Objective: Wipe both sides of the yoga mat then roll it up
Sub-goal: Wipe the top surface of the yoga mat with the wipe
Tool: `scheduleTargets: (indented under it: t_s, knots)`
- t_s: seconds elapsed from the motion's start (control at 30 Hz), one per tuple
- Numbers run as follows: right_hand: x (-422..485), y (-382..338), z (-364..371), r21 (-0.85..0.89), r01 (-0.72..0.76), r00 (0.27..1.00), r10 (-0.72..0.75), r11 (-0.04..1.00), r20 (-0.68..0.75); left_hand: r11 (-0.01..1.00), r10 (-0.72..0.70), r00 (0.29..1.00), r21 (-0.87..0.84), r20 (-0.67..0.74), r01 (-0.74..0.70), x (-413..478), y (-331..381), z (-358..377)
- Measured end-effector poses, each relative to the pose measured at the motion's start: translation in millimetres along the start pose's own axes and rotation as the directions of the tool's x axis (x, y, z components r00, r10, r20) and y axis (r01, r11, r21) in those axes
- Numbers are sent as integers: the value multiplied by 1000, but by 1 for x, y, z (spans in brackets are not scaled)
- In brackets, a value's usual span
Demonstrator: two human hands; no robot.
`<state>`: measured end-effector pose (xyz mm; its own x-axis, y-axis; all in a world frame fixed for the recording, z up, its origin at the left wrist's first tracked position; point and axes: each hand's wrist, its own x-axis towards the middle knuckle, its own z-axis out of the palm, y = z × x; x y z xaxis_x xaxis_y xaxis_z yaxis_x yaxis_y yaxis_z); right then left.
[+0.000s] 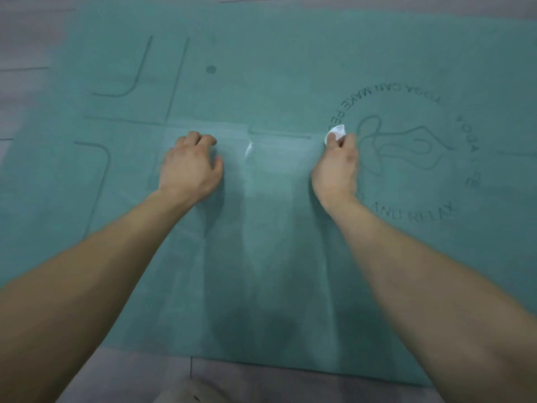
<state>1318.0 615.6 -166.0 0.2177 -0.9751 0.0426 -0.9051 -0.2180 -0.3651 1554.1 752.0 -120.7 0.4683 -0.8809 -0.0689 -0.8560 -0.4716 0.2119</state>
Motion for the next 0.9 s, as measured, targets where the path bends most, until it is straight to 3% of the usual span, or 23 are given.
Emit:
scheduleTargets:
  t_s: [0.07,0.13,0.27,0.33,0.43,0.5,0.57,0.73,0.8,0.9]
  knots:
    - [-22,-49,13,87,142,984,-150,986,98,1000,2,1000,23,9,-2,-3,2,-2]
    - [-44,-85,22,142,324,923,-345,936,172,999,-32,999,32,10,32,-8,-1,-3]
    - [-37,-65,17,232,566,770,-608,791,193,994,-102,995,51,12,101,-19,-16,-2]
    - [-12,-31,5,183,544,808,-570,819,148,992,-118,993,49,-4,118,-23,-25,-1]
    - [26,0,-8,115,242,967,-249,963,50,990,-138,990,30,-20,139,-28,-31,0]
    - [33,-20,-7,79,189,977,-196,979,84,991,-135,991,26,-11,135,-31,-33,0]
    - [26,-56,-1,100,260,949,-274,960,157,992,-121,992,23,-23,122,-38,-35,-1]
    - [-38,-104,15,228,580,731,-623,782,277,996,-71,997,56,-38,73,-80,-26,0]
    - [-79,-87,5,333,676,587,-754,657,295,992,-108,993,63,-46,110,-104,-16,0]
    - [-120,-27,-20,522,739,302,-902,427,310,983,-170,985,75,-6,170,-136,9,3]
